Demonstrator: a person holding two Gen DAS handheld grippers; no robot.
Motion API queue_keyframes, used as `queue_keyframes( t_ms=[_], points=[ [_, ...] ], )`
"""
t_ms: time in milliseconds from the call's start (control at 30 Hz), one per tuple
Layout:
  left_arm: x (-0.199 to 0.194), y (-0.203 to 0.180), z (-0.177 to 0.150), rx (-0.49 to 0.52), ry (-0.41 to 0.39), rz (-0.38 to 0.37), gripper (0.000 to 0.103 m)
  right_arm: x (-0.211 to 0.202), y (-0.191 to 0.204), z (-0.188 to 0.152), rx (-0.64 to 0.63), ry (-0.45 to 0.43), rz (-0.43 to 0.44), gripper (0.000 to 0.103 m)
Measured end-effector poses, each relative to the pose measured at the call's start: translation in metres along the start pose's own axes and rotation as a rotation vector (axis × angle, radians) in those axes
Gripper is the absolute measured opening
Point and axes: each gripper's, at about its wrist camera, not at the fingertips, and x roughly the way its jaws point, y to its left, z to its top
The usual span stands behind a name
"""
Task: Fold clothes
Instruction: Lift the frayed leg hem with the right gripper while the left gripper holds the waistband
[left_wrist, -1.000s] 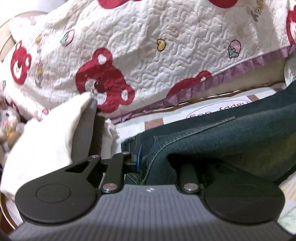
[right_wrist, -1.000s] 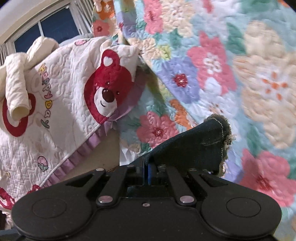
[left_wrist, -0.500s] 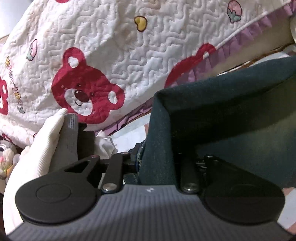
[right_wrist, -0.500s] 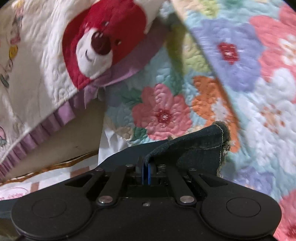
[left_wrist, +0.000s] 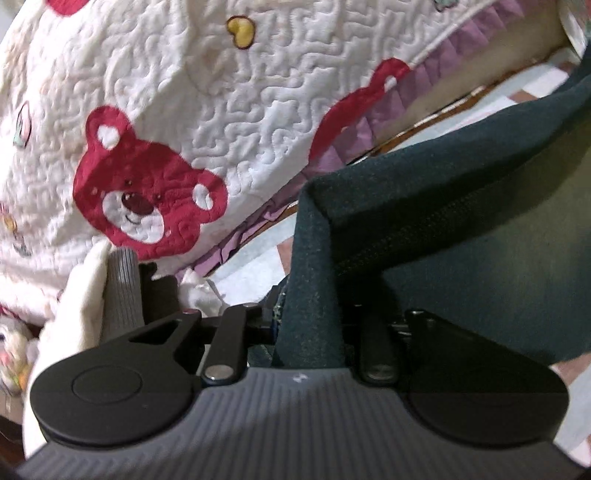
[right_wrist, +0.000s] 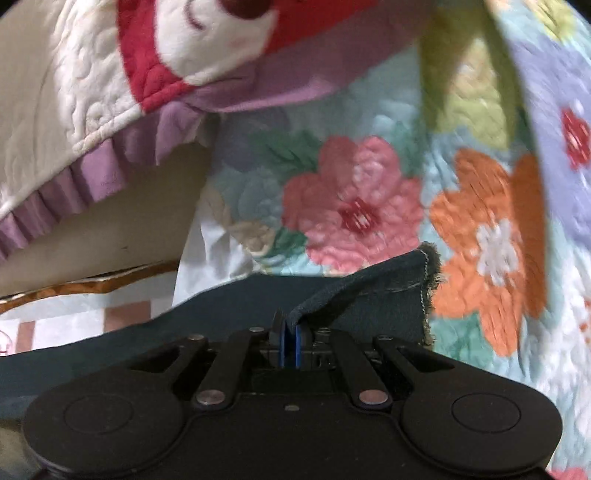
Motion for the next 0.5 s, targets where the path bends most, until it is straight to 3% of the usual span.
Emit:
queue_keyframes(
  t_ms=[33, 100, 167, 200, 267, 333, 433, 500],
  points=[
    [0.003, 0.0, 0.002, 0.006, 0.003, 0.0, 0.024, 0.004, 0.004, 0.004, -0.005, -0.007, -0.001, 0.004],
    [0.013, 0.001, 0.007, -0.011, 0.016, 0.01, 0.04, 0.012, 0.011, 0.011, 0.002, -0.023, -0.005, 0.004],
    [0.031, 0.002, 0.011, -0.057, 0.044, 0.022, 0.049, 0.02, 0.014, 0.018, 0.035, -0.05, -0.016, 0.008],
    [0.042, 0.003, 0.013, -0.079, 0.06, 0.025, 0.056, 0.024, 0.013, 0.021, 0.068, -0.075, -0.011, 0.03],
    [0.061, 0.004, 0.015, -0.12, 0.092, 0.031, 0.062, 0.029, 0.011, 0.026, 0.136, -0.131, -0.004, 0.058],
    [0.074, 0.002, 0.014, -0.135, 0.114, 0.039, 0.064, 0.025, 0.004, 0.025, 0.207, -0.187, 0.041, 0.057],
    [0.085, 0.001, 0.01, -0.146, 0.131, 0.041, 0.07, 0.028, 0.0, 0.011, 0.255, -0.161, 0.089, 0.057],
    [0.088, 0.007, 0.009, -0.157, 0.135, 0.011, 0.071, 0.029, 0.002, -0.009, 0.225, -0.141, 0.165, 0.057]
  ],
)
